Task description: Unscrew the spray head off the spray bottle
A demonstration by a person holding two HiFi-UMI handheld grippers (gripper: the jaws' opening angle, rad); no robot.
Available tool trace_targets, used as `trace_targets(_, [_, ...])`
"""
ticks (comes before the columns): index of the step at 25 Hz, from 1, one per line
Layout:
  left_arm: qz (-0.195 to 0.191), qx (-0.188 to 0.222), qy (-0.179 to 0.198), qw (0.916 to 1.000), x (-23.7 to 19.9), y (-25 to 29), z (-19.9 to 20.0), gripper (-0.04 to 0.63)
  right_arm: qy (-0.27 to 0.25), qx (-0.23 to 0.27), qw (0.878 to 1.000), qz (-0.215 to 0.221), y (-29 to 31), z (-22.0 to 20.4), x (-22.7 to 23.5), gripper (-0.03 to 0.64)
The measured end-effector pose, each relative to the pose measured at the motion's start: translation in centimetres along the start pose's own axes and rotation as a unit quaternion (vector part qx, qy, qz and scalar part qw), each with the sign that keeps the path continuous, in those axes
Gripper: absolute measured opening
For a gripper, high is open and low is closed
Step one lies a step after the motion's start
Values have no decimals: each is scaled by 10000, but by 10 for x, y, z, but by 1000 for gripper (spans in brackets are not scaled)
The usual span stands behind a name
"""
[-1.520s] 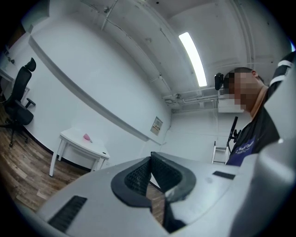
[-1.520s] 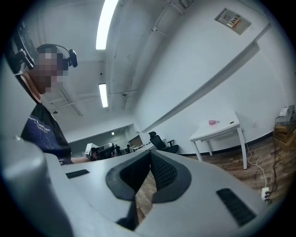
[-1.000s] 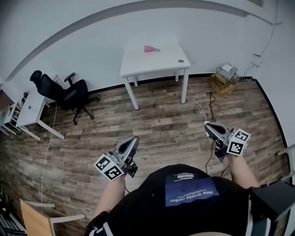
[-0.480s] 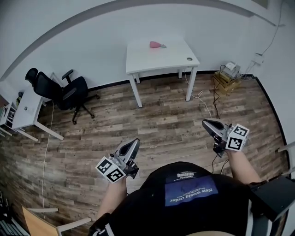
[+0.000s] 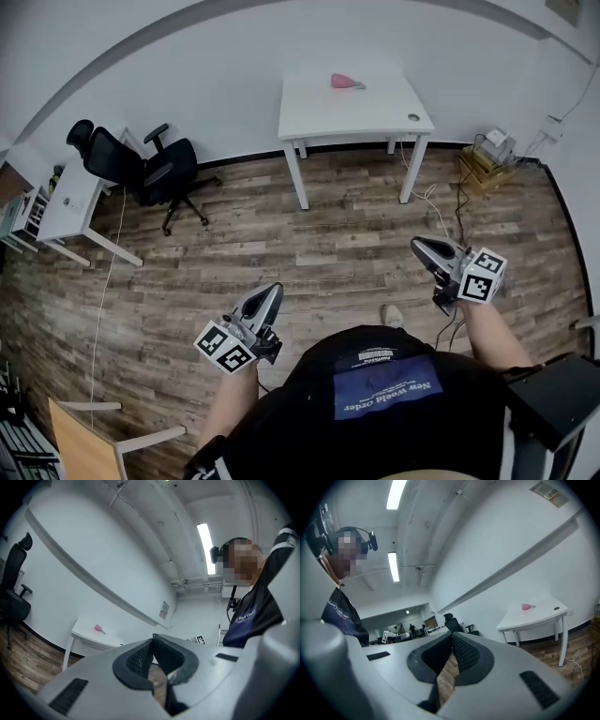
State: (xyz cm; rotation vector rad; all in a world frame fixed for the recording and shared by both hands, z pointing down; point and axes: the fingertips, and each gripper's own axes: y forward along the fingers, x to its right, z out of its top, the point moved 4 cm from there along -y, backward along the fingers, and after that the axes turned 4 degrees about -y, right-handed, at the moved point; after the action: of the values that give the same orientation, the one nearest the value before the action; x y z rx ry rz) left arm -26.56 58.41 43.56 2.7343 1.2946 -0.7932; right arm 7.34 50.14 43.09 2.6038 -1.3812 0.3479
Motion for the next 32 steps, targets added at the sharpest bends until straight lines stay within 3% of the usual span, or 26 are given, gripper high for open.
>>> trace_targets(7, [570,181,147,9981,-20,43,9,3,24,109,9984,560,31,24,65,-3])
trace_targets(10, [537,265,155,9981,-17,88,5,3,-86,42,9973,730,25,39,100,-3])
trace_targets(20, [377,211,141,9990,-19,237,-15,3,-65,171,9984,536,-31,87,235,-3])
trace_targets(26, [207,73,-20,9998,-25,303,-23,3,99,216,9989,400,-59,83,288,-3])
trace_targets(32, [59,-54,-33,10000,-39,336,-21,3,206,290,9992,172,-76,76,316,-3])
